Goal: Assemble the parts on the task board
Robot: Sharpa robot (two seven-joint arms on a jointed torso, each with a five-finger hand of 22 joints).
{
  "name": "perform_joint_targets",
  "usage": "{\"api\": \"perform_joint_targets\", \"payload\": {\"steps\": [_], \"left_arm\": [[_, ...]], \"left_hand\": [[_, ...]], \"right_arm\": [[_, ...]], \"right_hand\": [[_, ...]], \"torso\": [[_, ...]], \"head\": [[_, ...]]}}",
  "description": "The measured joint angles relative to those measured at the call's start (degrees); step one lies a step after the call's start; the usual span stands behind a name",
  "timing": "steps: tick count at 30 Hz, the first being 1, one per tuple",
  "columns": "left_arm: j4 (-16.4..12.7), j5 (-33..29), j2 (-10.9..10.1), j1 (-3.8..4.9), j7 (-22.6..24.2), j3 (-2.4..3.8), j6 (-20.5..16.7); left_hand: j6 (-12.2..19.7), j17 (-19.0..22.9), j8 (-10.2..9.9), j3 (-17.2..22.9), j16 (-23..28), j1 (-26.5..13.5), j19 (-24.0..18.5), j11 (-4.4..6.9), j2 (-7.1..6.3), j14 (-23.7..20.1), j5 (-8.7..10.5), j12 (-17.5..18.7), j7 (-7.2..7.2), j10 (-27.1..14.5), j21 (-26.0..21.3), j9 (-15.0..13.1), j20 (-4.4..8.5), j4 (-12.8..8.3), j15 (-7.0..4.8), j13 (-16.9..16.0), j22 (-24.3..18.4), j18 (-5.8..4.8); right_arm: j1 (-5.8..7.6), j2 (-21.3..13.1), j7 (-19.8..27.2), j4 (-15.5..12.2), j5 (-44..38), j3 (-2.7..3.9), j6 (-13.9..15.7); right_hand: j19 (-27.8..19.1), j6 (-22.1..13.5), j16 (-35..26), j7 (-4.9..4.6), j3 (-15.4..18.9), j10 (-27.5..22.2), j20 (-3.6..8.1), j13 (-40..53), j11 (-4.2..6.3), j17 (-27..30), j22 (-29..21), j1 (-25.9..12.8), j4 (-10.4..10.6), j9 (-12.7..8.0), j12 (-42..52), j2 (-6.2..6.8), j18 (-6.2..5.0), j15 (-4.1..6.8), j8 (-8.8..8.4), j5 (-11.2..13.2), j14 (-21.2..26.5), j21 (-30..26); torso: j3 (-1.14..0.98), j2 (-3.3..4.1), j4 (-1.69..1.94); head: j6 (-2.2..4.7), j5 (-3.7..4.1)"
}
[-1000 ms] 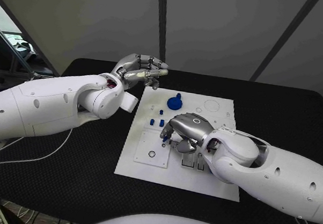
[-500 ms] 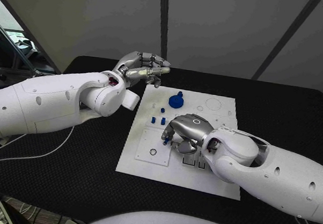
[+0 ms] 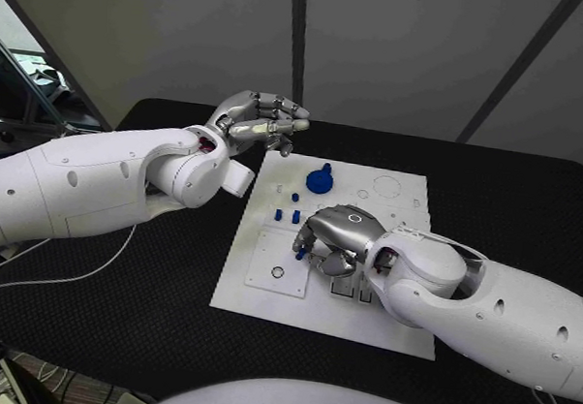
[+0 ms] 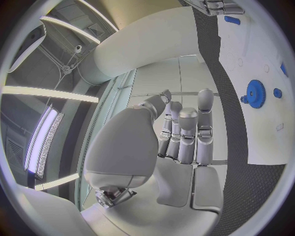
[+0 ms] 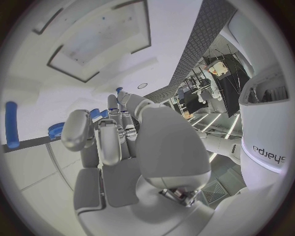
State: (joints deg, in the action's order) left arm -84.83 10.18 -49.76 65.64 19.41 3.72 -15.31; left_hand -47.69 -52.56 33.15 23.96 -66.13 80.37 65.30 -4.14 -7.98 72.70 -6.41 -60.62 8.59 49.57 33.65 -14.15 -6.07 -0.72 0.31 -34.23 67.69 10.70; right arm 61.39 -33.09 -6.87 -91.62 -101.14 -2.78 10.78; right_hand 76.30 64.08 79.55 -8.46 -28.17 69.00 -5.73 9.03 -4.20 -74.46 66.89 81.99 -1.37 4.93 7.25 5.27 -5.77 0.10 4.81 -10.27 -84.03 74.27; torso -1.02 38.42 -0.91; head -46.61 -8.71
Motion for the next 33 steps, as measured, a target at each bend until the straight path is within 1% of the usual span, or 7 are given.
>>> {"api": "perform_joint_targets", "payload": {"steps": [15,16,19,22,27,30,33], "left_arm": [[0.0,0.0,0.0,0.01,-0.1,0.0,0.0],[0.0,0.0,0.0,0.01,-0.1,0.0,0.0],[0.0,0.0,0.0,0.01,-0.1,0.0,0.0],[0.0,0.0,0.0,0.02,-0.1,0.0,0.1],[0.0,0.0,0.0,0.02,-0.3,0.0,0.1],[0.1,0.0,0.0,0.02,-0.4,0.0,0.2],[0.1,0.0,0.0,0.02,-0.4,0.0,0.3]], "left_hand": [[0.0,0.0,0.5,0.3,0.0,0.0,0.0,0.0,0.0,-0.2,0.0,0.0,0.0,0.0,0.0,-0.1,0.0,0.0,-0.21,0.1,0.0,0.0],[0.0,0.0,0.5,0.3,0.0,0.0,0.0,0.0,0.0,-0.2,0.0,0.0,0.0,0.0,0.0,-0.1,0.0,0.0,-0.21,0.1,0.0,0.0],[0.0,0.0,0.5,0.3,0.0,0.0,0.0,0.0,0.0,-0.2,0.0,0.0,0.0,0.0,0.0,-0.1,0.0,0.0,-0.21,0.1,0.0,0.0],[0.0,0.0,0.5,0.3,0.0,0.0,0.0,0.0,0.0,-0.2,0.0,0.0,0.0,0.0,0.0,-0.1,0.0,0.0,-0.21,0.1,0.0,-0.01],[0.0,0.0,0.5,0.3,0.0,0.0,0.0,0.0,0.0,-0.2,0.0,0.0,0.0,0.0,0.0,-0.1,0.0,0.0,-0.21,0.1,0.0,0.0],[0.0,0.0,0.5,0.3,0.0,0.0,0.0,0.0,0.0,-0.2,0.0,0.0,0.02,0.0,0.0,-0.1,0.0,0.0,-0.21,0.1,0.0,0.0],[0.6,0.3,1.0,0.5,0.0,-0.3,0.0,0.0,0.24,-0.4,0.0,0.0,0.01,0.0,0.0,-0.3,0.0,0.2,-0.01,0.3,0.0,-0.01]], "right_arm": [[0.05,0.7,-0.6,0.1,-1.2,-0.42,-1.0],[0.06,0.8,-0.7,0.1,-1.3,-0.44,-1.1],[0.07,0.8,-0.9,0.2,-1.6,-0.61,-1.2],[0.03,0.8,-1.3,0.3,-1.7,-0.65,-1.2],[0.03,0.7,-1.8,0.3,-1.9,-0.67,-0.9],[0.0,0.6,-1.9,0.3,-2.0,-0.72,-0.5],[-0.03,0.4,-1.9,0.1,-2.0,-0.74,0.2]], "right_hand": [[0.0,0.1,0.0,-0.14,0.0,0.2,0.0,-0.2,-0.2,0.1,0.0,-0.9,0.0,0.1,-0.3,0.3,0.0,0.0,0.0,0.3,0.0,0.0],[0.0,0.0,0.0,-0.25,0.0,0.2,0.0,-0.2,-0.23,0.2,-0.1,-1.2,0.0,0.1,-0.5,0.61,0.0,0.0,-0.11,0.3,0.0,0.0],[-0.3,-2.1,0.0,-1.06,0.2,-1.6,-0.33,-0.8,-0.99,0.3,-0.4,-2.3,0.2,-0.4,-1.6,1.05,0.0,-0.03,-1.12,0.3,0.0,0.0],[-0.7,-4.3,0.3,-1.63,0.4,-2.8,-0.65,-1.1,-1.71,0.3,-0.5,-3.0,0.4,-0.9,-2.1,1.82,-0.01,-0.55,-1.2,0.5,0.1,0.0],[-1.7,-8.3,0.3,-2.99,0.7,-6.8,-1.66,-2.0,-2.99,0.9,-1.7,-4.7,0.7,-1.2,-2.9,2.84,0.0,-1.9,-1.19,0.5,0.0,-1.1],[-2.1,-10.3,0.3,-3.04,1.1,-8.6,-2.07,-2.5,-3.33,1.4,-2.3,-5.1,1.1,-1.2,-2.9,3.3,0.0,-1.96,-1.19,0.5,0.1,-1.5],[-2.2,-11.4,0.3,-2.49,2.5,-9.4,-2.17,-2.6,-3.09,1.5,-2.7,-5.7,1.3,-1.2,-2.8,3.9,0.0,-1.96,-1.19,-0.1,0.1,-1.7]], "torso": [[0.01,-0.05,-0.01],[0.01,-0.05,-0.01],[0.01,-0.05,-0.01],[0.01,-0.05,-0.02],[0.01,-0.05,-0.02],[-0.01,-0.05,-0.02],[-0.04,-0.04,-0.03]], "head": [[-0.2,-0.16],[-0.22,-0.16],[-0.23,-0.16],[-0.24,-0.16],[-0.23,-0.16],[-0.19,-0.16],[-0.15,-0.16]]}}
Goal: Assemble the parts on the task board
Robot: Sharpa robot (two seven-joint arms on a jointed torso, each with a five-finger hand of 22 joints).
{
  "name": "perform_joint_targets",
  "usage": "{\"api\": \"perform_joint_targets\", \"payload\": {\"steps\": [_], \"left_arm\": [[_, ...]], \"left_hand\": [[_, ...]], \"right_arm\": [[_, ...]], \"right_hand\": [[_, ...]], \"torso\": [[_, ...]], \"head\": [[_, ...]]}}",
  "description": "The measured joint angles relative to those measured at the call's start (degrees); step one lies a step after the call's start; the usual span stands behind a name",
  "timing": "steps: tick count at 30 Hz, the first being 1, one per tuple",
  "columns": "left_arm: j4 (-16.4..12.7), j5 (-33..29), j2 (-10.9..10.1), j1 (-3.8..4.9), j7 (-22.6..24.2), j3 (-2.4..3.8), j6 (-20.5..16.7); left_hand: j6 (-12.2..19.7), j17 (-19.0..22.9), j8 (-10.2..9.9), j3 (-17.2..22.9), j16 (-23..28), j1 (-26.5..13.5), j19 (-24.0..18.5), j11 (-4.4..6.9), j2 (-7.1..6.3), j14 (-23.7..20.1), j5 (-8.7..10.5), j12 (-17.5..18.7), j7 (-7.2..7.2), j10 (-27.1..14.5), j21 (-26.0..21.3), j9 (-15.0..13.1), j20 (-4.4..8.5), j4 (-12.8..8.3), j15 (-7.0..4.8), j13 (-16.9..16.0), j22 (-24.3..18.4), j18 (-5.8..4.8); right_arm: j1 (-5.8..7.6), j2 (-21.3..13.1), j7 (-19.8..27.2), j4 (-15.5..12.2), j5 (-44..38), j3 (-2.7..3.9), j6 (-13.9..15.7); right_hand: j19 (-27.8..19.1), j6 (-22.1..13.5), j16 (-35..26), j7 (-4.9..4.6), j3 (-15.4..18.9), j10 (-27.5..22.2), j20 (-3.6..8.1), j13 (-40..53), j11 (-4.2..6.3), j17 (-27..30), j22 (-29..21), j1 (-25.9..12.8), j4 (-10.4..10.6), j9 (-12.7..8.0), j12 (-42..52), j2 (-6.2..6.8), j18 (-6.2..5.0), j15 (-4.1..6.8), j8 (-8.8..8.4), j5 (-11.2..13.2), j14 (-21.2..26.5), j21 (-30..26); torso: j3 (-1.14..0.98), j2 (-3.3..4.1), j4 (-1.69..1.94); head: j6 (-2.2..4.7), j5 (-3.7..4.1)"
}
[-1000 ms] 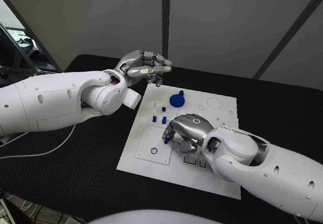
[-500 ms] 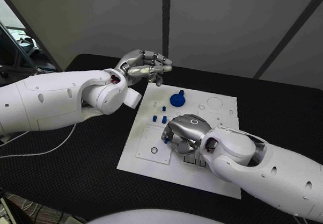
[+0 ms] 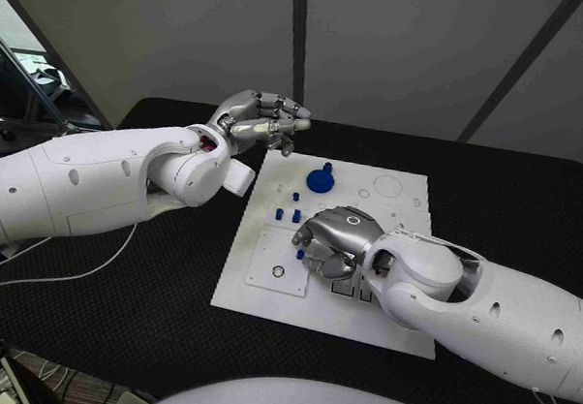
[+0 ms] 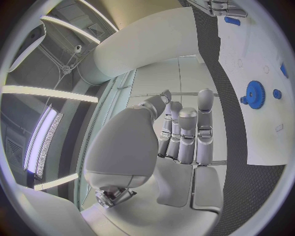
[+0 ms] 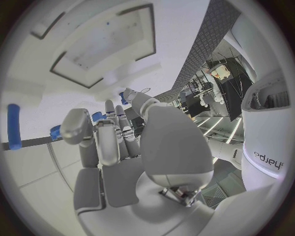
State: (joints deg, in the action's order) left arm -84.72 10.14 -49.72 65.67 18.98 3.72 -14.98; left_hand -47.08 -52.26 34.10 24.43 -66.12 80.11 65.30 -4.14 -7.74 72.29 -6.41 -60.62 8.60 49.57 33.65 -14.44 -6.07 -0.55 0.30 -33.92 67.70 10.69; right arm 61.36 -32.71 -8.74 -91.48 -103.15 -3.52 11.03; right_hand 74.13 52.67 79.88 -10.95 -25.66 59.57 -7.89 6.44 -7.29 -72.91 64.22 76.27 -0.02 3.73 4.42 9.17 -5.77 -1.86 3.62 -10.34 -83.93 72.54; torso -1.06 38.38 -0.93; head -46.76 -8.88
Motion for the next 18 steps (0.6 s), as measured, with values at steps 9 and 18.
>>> {"api": "perform_joint_targets", "payload": {"steps": [9,18], "left_arm": [[0.3,0.0,0.0,0.0,-0.2,-0.03,0.3],[0.3,0.0,-0.2,0.0,-0.3,-0.27,0.6]], "left_hand": [[0.0,0.1,0.0,0.0,0.0,-0.4,0.0,0.0,-0.17,0.0,0.0,0.0,0.0,0.0,0.0,0.0,0.0,0.0,0.0,0.0,0.0,0.0],[0.0,0.1,0.2,0.0,0.0,-0.4,0.0,0.0,-0.17,0.0,0.0,0.0,0.0,0.0,0.0,0.0,0.0,0.0,0.0,0.1,0.0,0.0]], "right_arm": [[-0.01,-3.2,0.9,-2.9,0.1,0.03,4.0],[1.3,-12.1,0.6,-7.9,1.4,3.36,5.3]], "right_hand": [[0.0,0.5,0.0,0.35,1.1,0.0,0.0,0.0,0.02,-0.2,0.3,-0.2,0.1,0.4,2.1,-0.25,-0.01,0.0,0.36,-0.8,0.0,0.0],[0.2,1.9,0.5,0.77,2.1,0.6,0.22,0.0,0.65,-0.6,0.8,0.2,0.7,0.7,3.5,-0.61,-0.01,0.0,0.88,-0.9,0.0,0.2]], "torso": [[-0.04,-0.05,-0.03],[-0.01,-0.13,-0.07]], "head": [[0.32,0.09],[1.41,1.54]]}}
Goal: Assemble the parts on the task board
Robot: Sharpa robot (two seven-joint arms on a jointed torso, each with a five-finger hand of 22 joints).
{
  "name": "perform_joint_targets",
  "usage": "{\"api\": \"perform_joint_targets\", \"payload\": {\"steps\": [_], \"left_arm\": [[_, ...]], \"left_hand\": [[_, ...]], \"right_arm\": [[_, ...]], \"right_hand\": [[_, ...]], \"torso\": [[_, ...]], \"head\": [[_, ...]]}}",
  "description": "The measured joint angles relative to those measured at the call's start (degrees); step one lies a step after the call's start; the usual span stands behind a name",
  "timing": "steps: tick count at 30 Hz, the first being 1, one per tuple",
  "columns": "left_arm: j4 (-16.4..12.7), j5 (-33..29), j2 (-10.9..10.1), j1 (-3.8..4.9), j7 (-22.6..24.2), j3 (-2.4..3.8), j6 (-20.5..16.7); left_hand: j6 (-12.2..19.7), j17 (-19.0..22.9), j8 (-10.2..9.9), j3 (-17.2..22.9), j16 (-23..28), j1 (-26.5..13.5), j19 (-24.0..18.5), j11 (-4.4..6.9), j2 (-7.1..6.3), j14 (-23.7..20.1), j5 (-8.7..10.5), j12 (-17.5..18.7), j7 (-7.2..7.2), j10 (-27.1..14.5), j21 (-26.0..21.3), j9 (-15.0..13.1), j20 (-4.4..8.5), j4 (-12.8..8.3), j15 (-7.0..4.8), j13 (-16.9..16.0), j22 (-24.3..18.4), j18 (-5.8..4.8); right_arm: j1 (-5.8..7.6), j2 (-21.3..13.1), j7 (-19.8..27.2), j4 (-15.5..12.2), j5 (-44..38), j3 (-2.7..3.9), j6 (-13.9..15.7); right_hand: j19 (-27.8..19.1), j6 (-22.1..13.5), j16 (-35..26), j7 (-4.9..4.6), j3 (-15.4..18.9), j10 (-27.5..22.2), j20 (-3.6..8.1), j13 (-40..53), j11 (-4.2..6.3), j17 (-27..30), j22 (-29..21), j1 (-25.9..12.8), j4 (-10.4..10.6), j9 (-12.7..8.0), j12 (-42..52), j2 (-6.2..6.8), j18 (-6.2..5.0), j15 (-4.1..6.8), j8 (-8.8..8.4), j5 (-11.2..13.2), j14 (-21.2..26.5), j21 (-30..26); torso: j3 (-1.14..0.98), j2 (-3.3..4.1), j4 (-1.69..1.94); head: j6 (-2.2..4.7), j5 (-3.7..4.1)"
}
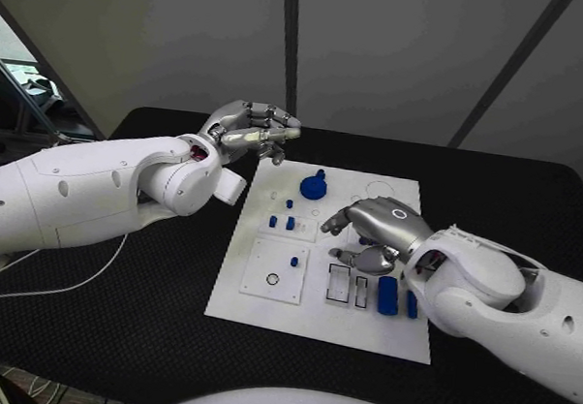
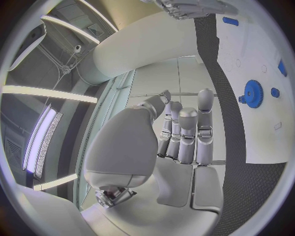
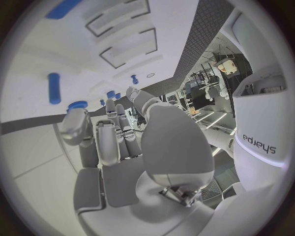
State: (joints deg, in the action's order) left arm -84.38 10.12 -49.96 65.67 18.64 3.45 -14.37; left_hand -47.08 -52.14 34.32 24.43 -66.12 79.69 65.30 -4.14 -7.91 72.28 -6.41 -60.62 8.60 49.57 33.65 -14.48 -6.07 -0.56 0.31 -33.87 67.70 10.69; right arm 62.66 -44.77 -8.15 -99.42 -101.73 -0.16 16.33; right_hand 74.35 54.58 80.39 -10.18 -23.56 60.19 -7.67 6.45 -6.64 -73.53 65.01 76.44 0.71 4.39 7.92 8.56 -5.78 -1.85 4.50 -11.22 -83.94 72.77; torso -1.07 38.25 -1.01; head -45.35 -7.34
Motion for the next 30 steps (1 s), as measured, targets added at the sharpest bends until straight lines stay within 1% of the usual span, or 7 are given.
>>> {"api": "perform_joint_targets", "payload": {"steps": [2,8,13,16,24,28,30], "left_arm": [[0.0,0.0,0.0,0.0,0.0,-0.02,0.1],[0.0,0.0,0.0,-0.01,0.0,-0.15,0.2],[0.1,0.0,0.2,-0.01,0.0,-0.19,0.4],[0.1,0.0,0.3,-0.01,0.0,-0.2,0.5],[0.1,0.0,0.3,-0.01,0.0,-0.22,0.7],[0.0,0.0,0.2,-0.01,0.0,-0.23,0.7],[0.0,0.0,0.2,-0.01,0.0,-0.23,0.7]], "left_hand": [[0.0,0.0,0.0,0.0,0.0,0.0,0.0,0.0,0.0,0.0,0.0,0.0,0.0,0.0,0.0,0.0,0.0,0.0,0.0,0.0,0.0,0.0],[0.0,0.0,0.0,0.0,0.0,0.0,0.0,0.0,0.0,0.0,0.0,0.0,0.0,0.0,0.0,0.0,0.0,0.0,0.0,0.0,0.0,0.0],[0.0,0.0,0.0,0.0,0.0,0.0,0.0,0.0,0.0,0.0,0.0,0.0,0.0,0.0,0.0,0.0,0.0,0.0,0.0,0.0,0.0,0.0],[0.0,0.0,0.0,0.0,0.0,0.0,0.0,0.0,0.0,0.0,0.0,0.0,0.0,0.0,0.0,0.0,0.0,0.0,0.0,0.0,0.0,0.0],[0.0,0.0,0.0,0.0,0.0,0.0,0.0,0.0,0.0,0.0,0.0,0.0,0.0,0.0,0.0,0.0,0.0,0.0,0.0,0.0,0.0,0.0],[0.0,0.0,0.0,0.0,0.0,0.0,0.0,0.0,0.0,0.0,0.0,0.0,0.0,0.0,0.0,0.0,0.0,0.0,0.0,0.0,0.0,0.0],[0.0,0.0,0.3,0.0,0.0,0.0,0.0,-0.21,0.0,0.0,0.0,0.0,0.0,-0.2,0.0,-0.1,0.0,0.0,0.0,0.1,0.0,0.0]], "right_arm": [[0.89,-1.7,-0.4,-0.1,0.5,0.58,-0.3],[2.6,-4.4,-1.5,0.8,1.5,1.27,-1.9],[2.93,-4.5,-2.3,2.0,2.0,1.35,-3.6],[3.02,-3.9,-2.5,2.9,2.0,1.37,-4.6],[3.07,-2.3,-3.0,4.5,1.9,1.24,-7.5],[3.06,-1.8,-3.2,4.6,1.9,1.01,-9.0],[3.06,-1.5,-3.3,4.7,1.9,0.96,-9.6]], "right_hand": [[0.2,0.2,0.0,0.21,0.8,0.0,0.21,0.0,0.0,-0.1,0.1,-0.5,0.2,0.0,0.3,0.47,0.0,0.0,-0.01,0.0,0.0,0.0],[0.2,0.5,0.0,0.54,3.0,-0.4,0.21,-0.2,0.44,0.1,-0.1,-1.4,1.0,0.0,0.9,1.0,0.0,0.03,-0.01,0.1,0.0,0.0],[0.2,0.3,0.0,0.81,4.5,-1.5,0.21,-0.5,0.81,0.6,-0.7,-1.4,1.5,0.0,1.1,1.0,0.0,0.21,-0.02,0.3,-0.2,-0.3],[0.2,0.3,0.0,0.81,4.8,-1.8,0.21,-0.5,0.49,0.8,-0.8,-1.4,1.6,0.0,1.4,1.0,0.0,0.21,-0.23,0.3,-0.2,-0.3],[0.2,0.1,0.0,0.95,4.9,-2.0,0.21,-0.6,0.7,0.8,-0.9,-0.7,1.4,0.0,1.6,0.3,0.0,0.43,-0.23,0.3,0.0,-0.5],[0.2,0.6,0.0,1.44,5.1,-1.9,0.21,-0.6,0.73,0.8,-0.9,-0.2,1.6,0.0,2.7,-0.23,0.0,0.43,-0.23,0.3,0.0,-0.5],[0.2,0.6,0.0,1.44,5.1,-1.4,0.21,-0.6,1.22,0.8,-0.7,-0.1,1.6,0.0,3.1,-0.3,0.0,0.43,-0.23,0.3,0.0,-0.5]], "torso": [[0.0,0.0,-0.03],[0.02,0.01,-0.05],[0.01,0.09,-0.05],[0.01,0.13,-0.03],[0.04,0.16,0.05],[0.04,0.16,0.06],[0.05,0.16,0.06]], "head": [[0.23,0.41],[0.8,1.35],[1.17,1.81],[1.24,1.94],[1.1,1.83],[0.93,1.71],[0.88,1.66]]}}
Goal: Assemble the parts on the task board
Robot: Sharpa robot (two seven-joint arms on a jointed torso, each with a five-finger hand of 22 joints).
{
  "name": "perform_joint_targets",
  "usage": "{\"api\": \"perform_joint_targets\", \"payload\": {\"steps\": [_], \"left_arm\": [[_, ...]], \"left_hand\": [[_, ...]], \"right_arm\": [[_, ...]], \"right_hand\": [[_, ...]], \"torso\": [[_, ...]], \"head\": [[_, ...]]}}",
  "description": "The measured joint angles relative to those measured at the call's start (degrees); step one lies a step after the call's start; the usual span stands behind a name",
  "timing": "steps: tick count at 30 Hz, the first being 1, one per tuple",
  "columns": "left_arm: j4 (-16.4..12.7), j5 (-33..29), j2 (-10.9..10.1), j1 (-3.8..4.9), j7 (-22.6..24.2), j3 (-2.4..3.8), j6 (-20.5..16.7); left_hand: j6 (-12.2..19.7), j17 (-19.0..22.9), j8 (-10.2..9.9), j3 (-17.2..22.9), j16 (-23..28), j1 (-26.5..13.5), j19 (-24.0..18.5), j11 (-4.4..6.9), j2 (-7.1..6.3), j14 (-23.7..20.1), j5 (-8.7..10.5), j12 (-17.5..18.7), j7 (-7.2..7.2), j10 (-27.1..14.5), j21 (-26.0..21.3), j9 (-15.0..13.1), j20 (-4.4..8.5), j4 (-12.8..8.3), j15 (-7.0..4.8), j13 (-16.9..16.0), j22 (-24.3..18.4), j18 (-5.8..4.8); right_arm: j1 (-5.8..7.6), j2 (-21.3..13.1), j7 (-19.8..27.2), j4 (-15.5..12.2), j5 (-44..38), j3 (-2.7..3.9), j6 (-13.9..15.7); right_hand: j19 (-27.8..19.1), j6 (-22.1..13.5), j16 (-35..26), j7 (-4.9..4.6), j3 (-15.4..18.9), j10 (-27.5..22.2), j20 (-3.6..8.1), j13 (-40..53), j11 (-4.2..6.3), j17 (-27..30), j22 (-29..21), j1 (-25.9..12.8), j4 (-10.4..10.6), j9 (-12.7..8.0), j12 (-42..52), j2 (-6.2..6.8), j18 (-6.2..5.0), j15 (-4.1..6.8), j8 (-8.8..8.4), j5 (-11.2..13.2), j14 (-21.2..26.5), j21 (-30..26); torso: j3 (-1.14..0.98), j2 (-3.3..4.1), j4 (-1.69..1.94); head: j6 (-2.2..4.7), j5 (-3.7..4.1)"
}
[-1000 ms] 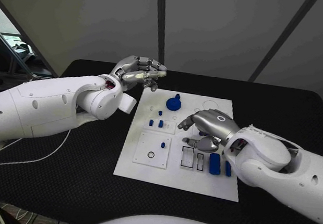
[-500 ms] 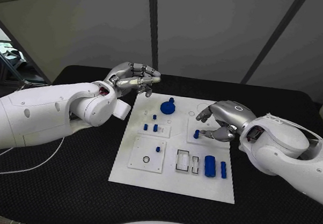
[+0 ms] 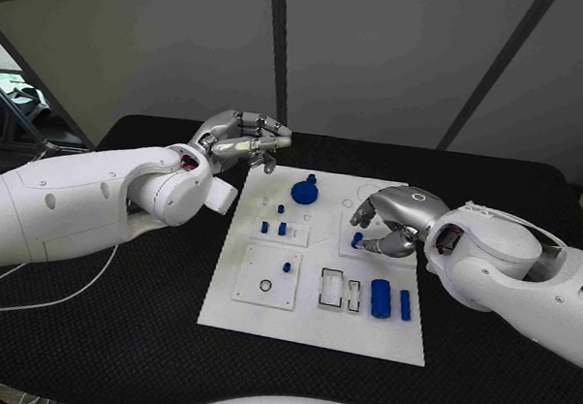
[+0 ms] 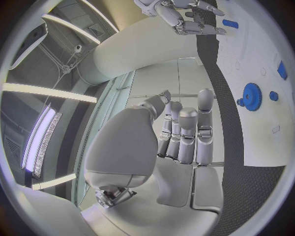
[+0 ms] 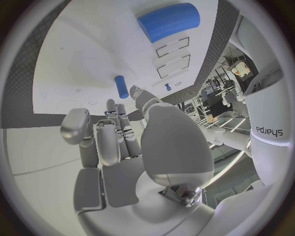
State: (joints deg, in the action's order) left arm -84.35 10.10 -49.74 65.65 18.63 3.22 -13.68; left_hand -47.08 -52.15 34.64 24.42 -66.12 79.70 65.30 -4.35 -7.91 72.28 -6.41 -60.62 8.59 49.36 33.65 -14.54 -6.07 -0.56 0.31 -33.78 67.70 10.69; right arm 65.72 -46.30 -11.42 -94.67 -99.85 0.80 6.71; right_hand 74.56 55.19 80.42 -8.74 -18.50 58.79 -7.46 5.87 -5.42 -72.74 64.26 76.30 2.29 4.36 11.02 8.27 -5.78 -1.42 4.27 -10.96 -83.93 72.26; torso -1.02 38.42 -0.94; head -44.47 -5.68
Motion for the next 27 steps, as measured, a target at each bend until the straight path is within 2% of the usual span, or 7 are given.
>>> {"api": "perform_joint_targets", "payload": {"steps": [7,10,12,22,27], "left_arm": [[0.0,0.0,0.0,0.0,-0.1,0.0,0.0],[0.0,0.0,0.0,0.0,-0.1,0.0,0.0],[0.0,0.0,0.0,0.0,-0.1,0.0,0.0],[-0.1,0.0,0.0,0.0,-0.1,0.0,0.0],[-0.1,0.0,0.0,0.01,-0.1,0.0,0.0]], "left_hand": [[0.0,0.0,0.0,0.0,0.0,0.0,0.0,0.0,0.0,0.0,0.0,0.0,0.0,0.0,0.0,0.0,0.0,0.0,0.0,0.0,0.0,0.0],[0.1,0.1,0.0,0.0,0.0,0.0,0.0,0.0,0.0,0.0,0.0,0.0,0.13,0.0,0.0,0.0,0.0,0.0,0.0,0.0,0.0,0.0],[0.2,0.1,0.0,0.0,0.0,0.0,0.0,0.0,0.0,0.0,0.0,0.0,0.21,0.0,0.0,0.0,0.0,0.0,0.0,0.0,0.0,0.0],[0.4,0.2,0.0,0.0,0.0,0.0,0.0,0.21,0.0,0.0,0.0,0.0,0.0,-0.2,-0.2,0.0,0.0,0.0,0.0,0.1,0.0,0.0],[0.4,0.2,0.0,0.0,0.0,0.0,0.0,0.21,0.0,0.0,0.0,0.0,0.0,-0.2,-0.2,0.0,0.0,0.0,0.0,0.1,0.0,0.0]], "right_arm": [[-0.05,0.8,-0.2,0.7,0.0,-0.17,-2.0],[-0.1,1.1,-0.2,1.0,0.0,-0.21,-2.7],[-0.13,1.3,-0.3,1.1,-0.1,-0.23,-3.0],[-0.17,1.9,-0.3,1.7,-0.1,-0.28,-3.7],[-0.18,2.4,-0.4,2.2,-0.1,-0.32,-3.7]], "right_hand": [[0.8,3.1,0.7,-0.6,-1.1,4.0,0.82,0.0,0.1,-1.1,1.8,1.5,-0.1,0.5,1.3,-1.51,0.0,0.42,1.04,0.0,0.0,0.9],[1.3,4.1,0.8,-0.37,-2.0,5.1,0.92,0.0,0.42,-1.4,2.4,2.0,-0.2,0.6,1.3,-2.02,0.0,0.54,1.04,0.0,-0.1,1.4],[1.3,4.3,1.1,-0.23,-2.4,5.5,0.92,-0.2,0.41,-1.5,2.6,2.3,-0.3,0.6,1.3,-1.87,0.0,0.63,1.28,0.0,-0.2,1.5],[1.7,6.2,1.4,0.16,-4.1,7.9,1.33,-0.5,0.92,-2.0,3.4,3.3,-0.9,0.7,0.7,-2.88,0.0,1.04,1.5,0.0,-0.2,2.1],[1.9,6.5,1.6,0.04,-4.6,8.3,1.54,-0.6,0.92,-2.2,3.7,3.6,-1.1,0.8,0.1,-3.15,0.0,1.24,1.5,0.2,0.0,2.3]], "torso": [[0.0,-0.03,-0.03],[-0.01,-0.04,-0.07],[-0.03,-0.04,-0.09],[-0.04,-0.08,-0.09],[-0.04,-0.08,-0.09]], "head": [[-0.19,-0.12],[-0.2,-0.12],[-0.2,-0.12],[-0.4,-0.07],[-0.49,-0.13]]}}
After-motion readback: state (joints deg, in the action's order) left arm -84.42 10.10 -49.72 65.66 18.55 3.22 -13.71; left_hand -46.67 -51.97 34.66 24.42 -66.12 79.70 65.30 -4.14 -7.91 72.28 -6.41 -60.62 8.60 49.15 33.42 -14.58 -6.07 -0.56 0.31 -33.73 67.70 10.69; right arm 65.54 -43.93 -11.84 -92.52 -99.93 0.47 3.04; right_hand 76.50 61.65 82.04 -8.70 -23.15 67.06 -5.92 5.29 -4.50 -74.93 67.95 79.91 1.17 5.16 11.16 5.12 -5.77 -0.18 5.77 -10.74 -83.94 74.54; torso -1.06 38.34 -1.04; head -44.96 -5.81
